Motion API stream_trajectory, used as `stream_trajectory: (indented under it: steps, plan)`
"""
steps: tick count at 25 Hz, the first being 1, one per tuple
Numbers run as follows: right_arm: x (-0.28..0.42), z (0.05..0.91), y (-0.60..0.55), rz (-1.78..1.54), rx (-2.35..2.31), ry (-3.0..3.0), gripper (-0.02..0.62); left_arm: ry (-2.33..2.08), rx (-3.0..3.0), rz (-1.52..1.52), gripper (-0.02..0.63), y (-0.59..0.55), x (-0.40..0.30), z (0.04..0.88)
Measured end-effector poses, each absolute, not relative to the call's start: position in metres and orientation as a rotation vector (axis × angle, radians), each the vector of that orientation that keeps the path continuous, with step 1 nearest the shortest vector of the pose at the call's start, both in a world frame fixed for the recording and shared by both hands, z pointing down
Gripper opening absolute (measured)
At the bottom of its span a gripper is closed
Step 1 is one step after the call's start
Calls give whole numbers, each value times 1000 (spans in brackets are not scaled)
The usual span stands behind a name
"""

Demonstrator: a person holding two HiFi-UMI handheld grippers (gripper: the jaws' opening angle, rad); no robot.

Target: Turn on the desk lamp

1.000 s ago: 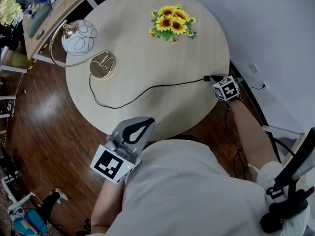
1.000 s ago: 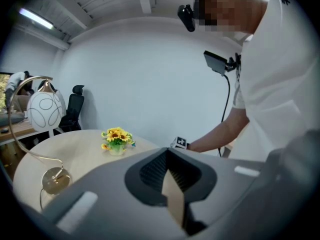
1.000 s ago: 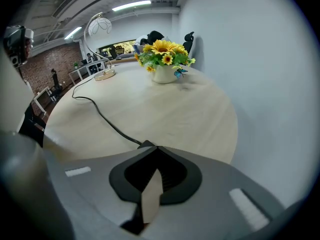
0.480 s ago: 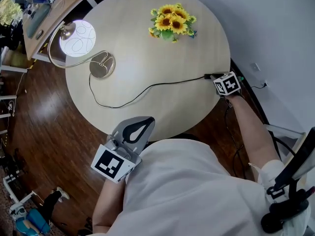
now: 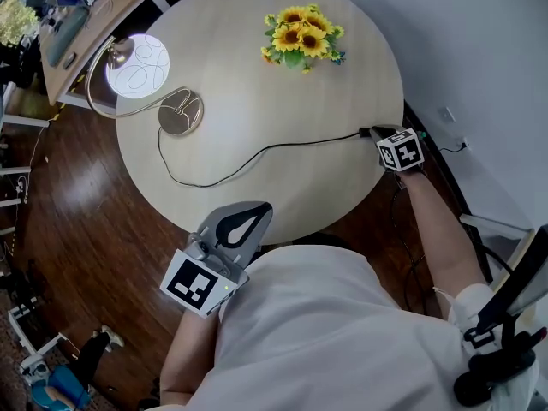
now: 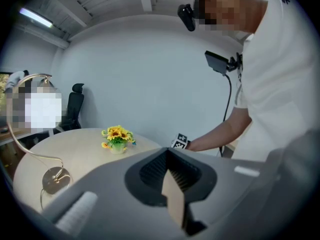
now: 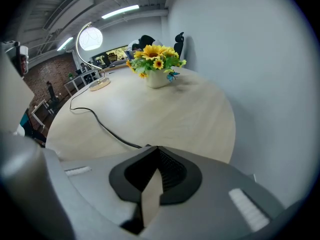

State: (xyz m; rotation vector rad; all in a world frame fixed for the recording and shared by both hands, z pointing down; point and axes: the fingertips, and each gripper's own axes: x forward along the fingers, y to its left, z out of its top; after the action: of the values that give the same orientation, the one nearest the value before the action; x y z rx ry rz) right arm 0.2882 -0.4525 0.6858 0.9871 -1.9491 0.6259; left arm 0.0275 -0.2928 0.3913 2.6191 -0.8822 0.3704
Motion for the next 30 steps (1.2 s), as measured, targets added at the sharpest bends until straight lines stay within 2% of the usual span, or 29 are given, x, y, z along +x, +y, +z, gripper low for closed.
stream_trajectory:
  steps: [5,9,16,26,30]
  plan:
    - [275,655,-445,628,1071,-2055,3,-855,2614,405,19,-290,27,391]
    - [237,616,-401,599,1108,-2172,3,-815,2641,399,18,-269,16,390]
    - [160,544,-284,537,1210,-2315,5,-627,2798,319,18,-212,-11,372]
    - [54,459,-65,518,1400,-2431,9,-312,2845,269,18,-73,-75,379]
    - [32,432,-12,461,1405,-2463,38,-273,2849,264,18,-25,-85,376]
